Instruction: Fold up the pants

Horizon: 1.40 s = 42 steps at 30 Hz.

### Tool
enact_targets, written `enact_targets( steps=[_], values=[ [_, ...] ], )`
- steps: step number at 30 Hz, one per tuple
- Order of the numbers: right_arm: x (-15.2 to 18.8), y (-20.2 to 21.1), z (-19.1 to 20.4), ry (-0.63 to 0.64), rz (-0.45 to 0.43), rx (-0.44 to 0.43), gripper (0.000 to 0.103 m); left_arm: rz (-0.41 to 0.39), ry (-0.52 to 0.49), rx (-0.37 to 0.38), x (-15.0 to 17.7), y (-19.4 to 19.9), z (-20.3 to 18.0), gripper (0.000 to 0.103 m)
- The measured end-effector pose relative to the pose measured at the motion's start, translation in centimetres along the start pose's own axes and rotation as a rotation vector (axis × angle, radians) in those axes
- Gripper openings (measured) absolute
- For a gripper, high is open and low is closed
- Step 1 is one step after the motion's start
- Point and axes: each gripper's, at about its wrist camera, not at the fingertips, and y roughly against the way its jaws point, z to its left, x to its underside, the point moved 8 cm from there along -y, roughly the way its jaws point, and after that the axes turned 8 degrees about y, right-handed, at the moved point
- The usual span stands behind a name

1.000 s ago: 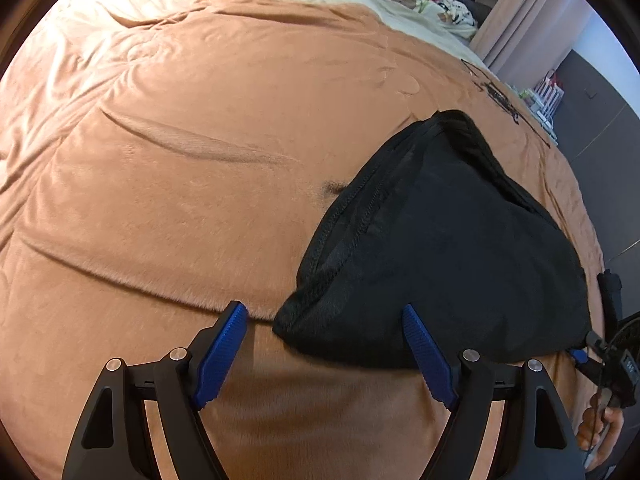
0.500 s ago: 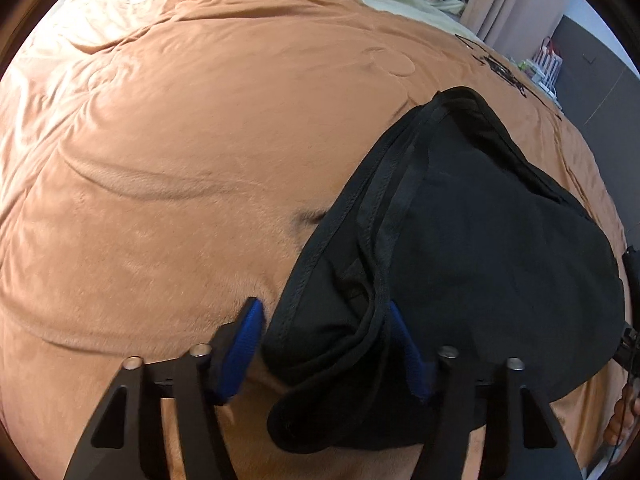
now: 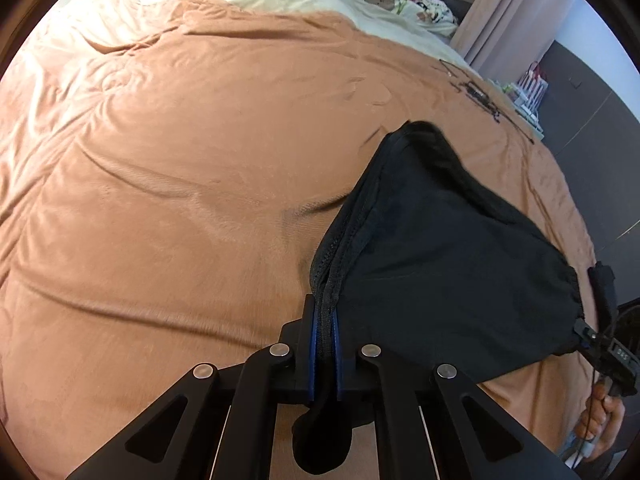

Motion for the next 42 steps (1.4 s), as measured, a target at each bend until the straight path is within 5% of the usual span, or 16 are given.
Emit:
enact_targets(
  steps=[9, 22, 37, 40, 42],
  values=[
    [1.3, 1.4, 1.3, 0.047, 0.025, -0.041, 0.016, -0.003, 0.029, 0.012, 2.9, 4.6, 0.4, 0.006],
    [3.5, 2.7, 2.8, 0.156, 0.126, -0.102, 0.016, 0.002, 0.152, 0.026, 11.7, 10.7, 3.3, 0.006],
    [2.5, 1.4, 3.7, 0.306, 0.221, -0.062, 0.016, 0.080, 0.282, 0.057, 19.8, 11.7, 4.9, 0.012],
    [2.6, 0.4, 3.1, 0.339, 0.238, 0.026, 0.035, 0.115, 0.275, -0.022, 20.5, 10.5, 6.0, 0.036],
    [2.3, 0.2, 2.8, 0.342, 0.231, 0.060, 0.051, 0.105, 0.275, -0.035, 20.0, 10.3, 6.3, 0.042]
  ],
)
